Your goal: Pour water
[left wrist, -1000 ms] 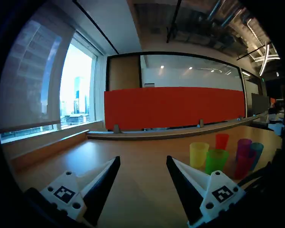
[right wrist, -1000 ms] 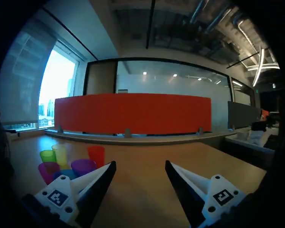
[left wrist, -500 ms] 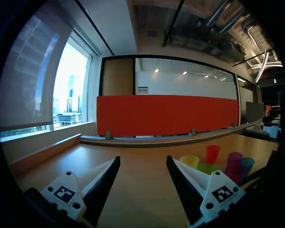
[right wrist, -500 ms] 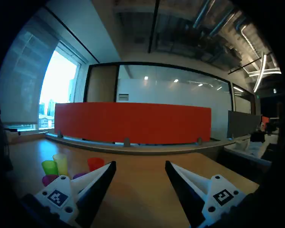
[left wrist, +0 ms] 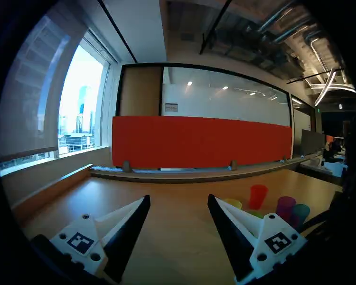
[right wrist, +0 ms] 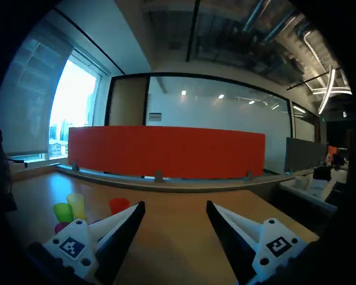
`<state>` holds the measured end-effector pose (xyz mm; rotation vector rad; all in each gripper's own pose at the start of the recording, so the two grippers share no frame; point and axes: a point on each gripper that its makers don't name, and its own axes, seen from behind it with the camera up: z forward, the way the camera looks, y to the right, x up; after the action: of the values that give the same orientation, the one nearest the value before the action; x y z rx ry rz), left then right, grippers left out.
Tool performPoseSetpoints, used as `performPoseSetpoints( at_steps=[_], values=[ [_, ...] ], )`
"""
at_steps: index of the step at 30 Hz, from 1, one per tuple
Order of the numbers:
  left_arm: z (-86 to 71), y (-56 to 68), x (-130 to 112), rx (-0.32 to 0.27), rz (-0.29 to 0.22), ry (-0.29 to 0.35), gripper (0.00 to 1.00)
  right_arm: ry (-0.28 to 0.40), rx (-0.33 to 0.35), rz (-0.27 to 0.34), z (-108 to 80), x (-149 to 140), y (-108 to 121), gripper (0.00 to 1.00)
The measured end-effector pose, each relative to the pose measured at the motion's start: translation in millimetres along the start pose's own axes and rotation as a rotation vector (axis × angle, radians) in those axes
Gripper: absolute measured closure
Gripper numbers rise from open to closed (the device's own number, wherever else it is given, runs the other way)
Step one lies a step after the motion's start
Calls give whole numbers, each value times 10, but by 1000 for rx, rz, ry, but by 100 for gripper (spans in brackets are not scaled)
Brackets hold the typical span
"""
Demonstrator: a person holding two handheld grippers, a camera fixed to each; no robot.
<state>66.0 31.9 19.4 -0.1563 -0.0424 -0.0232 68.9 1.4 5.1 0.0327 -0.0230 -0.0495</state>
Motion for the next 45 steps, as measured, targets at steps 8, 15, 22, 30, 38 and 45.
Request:
performPoseSetpoints(
  at_steps=[8, 15, 22, 30, 38, 45],
  values=[
    [37, 207, -15, -100, 75, -42, 10, -82, 123, -39, -12, -72, -190, 0],
    [81, 382, -8, -200, 106, -81, 10, -140, 285, -66, -76, -26, -475, 0],
    [100, 590, -101, -309, 185, -128, 10, -198, 416, -113, -150, -73, -730, 0],
    [126, 881, -225, -434, 270, -178, 10, -250, 523, -155, -215, -156, -911, 0],
    [171, 1117, -345, -538, 333, -222, 10, -298, 611, -204, -305, -287, -1037, 0],
    [214, 1288, -485, -604, 326, -265, 10, -334, 673, -240, -382, -415, -1144, 0]
  ],
)
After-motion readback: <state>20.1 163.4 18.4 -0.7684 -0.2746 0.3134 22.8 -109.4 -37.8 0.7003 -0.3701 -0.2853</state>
